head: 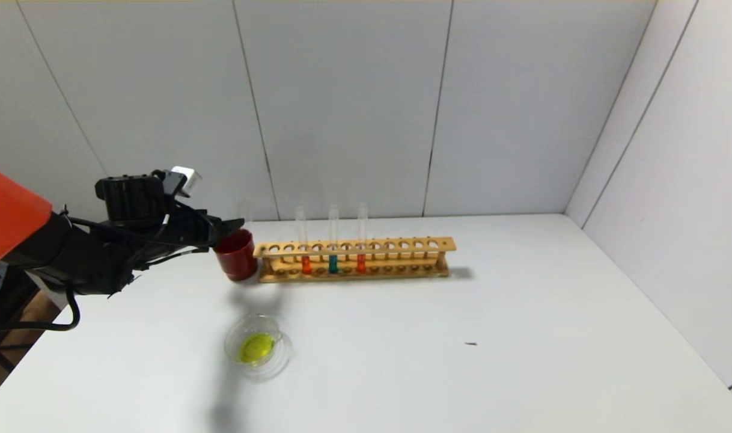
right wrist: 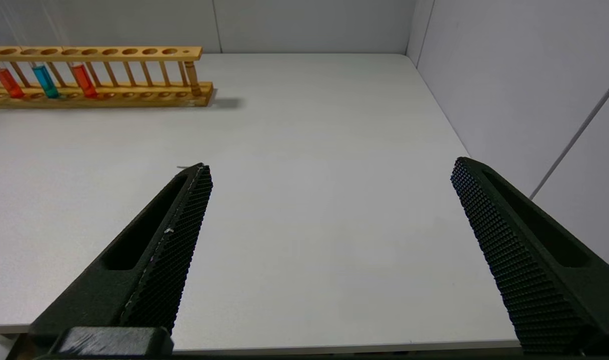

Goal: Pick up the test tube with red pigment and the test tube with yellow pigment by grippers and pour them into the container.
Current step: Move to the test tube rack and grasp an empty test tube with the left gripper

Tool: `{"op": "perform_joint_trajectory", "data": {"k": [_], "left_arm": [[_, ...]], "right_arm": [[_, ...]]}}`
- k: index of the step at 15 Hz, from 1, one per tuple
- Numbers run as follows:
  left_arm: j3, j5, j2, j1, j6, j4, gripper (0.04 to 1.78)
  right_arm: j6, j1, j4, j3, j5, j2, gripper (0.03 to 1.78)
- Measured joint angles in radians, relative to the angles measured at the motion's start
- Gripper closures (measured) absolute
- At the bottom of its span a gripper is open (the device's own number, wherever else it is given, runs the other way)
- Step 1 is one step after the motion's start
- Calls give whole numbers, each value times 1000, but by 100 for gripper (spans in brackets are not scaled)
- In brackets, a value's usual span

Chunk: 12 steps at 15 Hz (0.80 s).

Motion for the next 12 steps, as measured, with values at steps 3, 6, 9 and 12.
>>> {"op": "perform_joint_trajectory", "data": {"k": [3, 6, 9, 12], "left_arm": [[1, 1, -57, -3, 0, 6, 9], [24, 1, -162, -27, -4, 44, 8], [75, 6, -264, -83, -11, 97, 8], [145, 8, -320, -131, -17, 95, 8]], "right_arm": [[0, 0, 0, 0, 0, 0, 6], [0, 0, 0, 0, 0, 0, 6], [-1, 0, 0, 0, 0, 0, 6], [0, 0, 0, 0, 0, 0, 6]]}}
